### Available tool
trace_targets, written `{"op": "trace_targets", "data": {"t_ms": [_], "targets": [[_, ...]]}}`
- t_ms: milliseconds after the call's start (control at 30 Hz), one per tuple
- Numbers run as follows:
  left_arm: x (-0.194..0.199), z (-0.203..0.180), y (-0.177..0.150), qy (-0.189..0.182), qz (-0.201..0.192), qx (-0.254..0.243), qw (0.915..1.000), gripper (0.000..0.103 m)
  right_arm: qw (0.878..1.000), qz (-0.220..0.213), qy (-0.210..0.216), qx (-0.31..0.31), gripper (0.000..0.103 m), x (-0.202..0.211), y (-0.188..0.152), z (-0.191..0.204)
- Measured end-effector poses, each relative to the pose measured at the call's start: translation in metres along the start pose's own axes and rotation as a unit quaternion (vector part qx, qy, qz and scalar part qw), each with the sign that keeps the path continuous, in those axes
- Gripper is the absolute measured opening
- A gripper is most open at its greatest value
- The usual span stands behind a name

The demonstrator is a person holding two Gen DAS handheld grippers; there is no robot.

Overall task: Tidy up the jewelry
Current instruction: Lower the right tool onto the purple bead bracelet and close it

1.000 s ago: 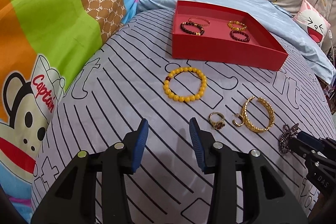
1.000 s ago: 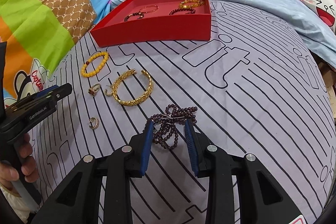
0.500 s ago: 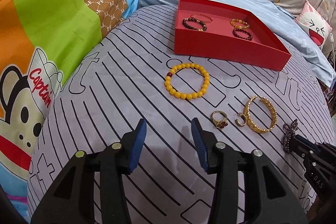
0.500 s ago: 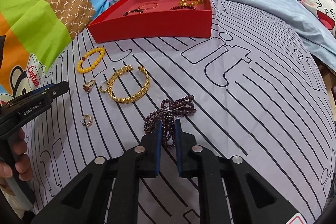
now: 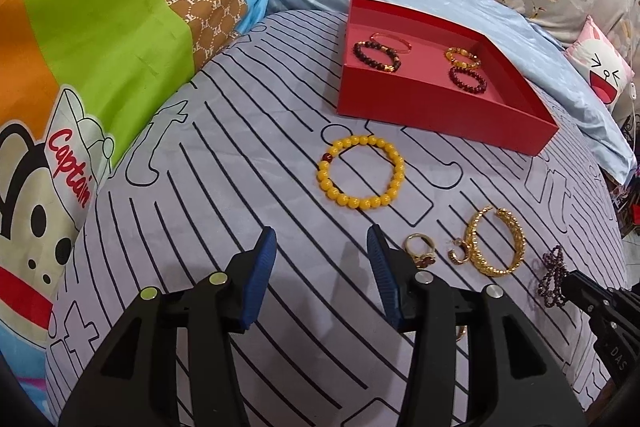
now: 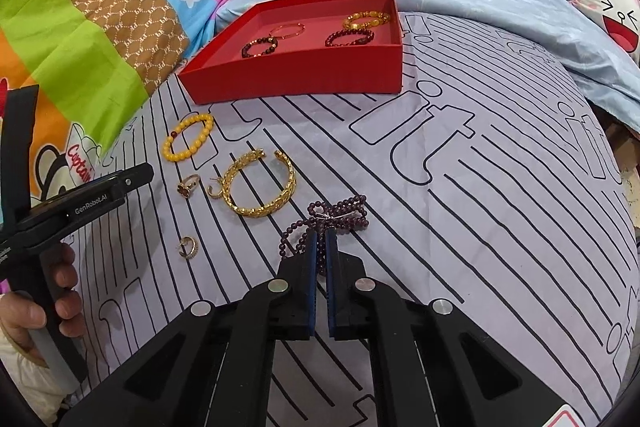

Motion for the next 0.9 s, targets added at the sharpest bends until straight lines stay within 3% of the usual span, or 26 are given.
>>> {"op": "trace_targets", "data": {"t_ms": [300,733,833,900], "targets": [[0.006,-0.041,0.000,-0.043,0.002,-0.024,0.9988,0.045,1.000,-0.016,-0.004,-0.011,0.004,0.013,0.006,-0.009],[-0.002,-0.092,0.003,-0.073,0.005,-0.065,0.9952,0.044,1.000,-0.019,-0.002,-0.019,0.004,0.013,0.009,-0.016],[-0.007,-0.097,0.000,-0.076,0.010,-0.071,0.9945,0.038,1.000,-0.018,-0.001,-0.021,0.004,0.012,0.009,-0.017],[-0.010,-0.101,-0.002,-0.078,0.013,-0.080,0.9937,0.027,1.000,-0.017,-0.001,-0.023,0.004,0.011,0.009,-0.018]]}}
Point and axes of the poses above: each gripper's, at about its wrist camera, not at the fingertips, and x roughly against the way its jaws point, z to its left, y to its top, the point moved 7 cm from there along -x, roughly the way its jaws point, and after that the axes turned 11 degrees about y, right-handed, at the moved point
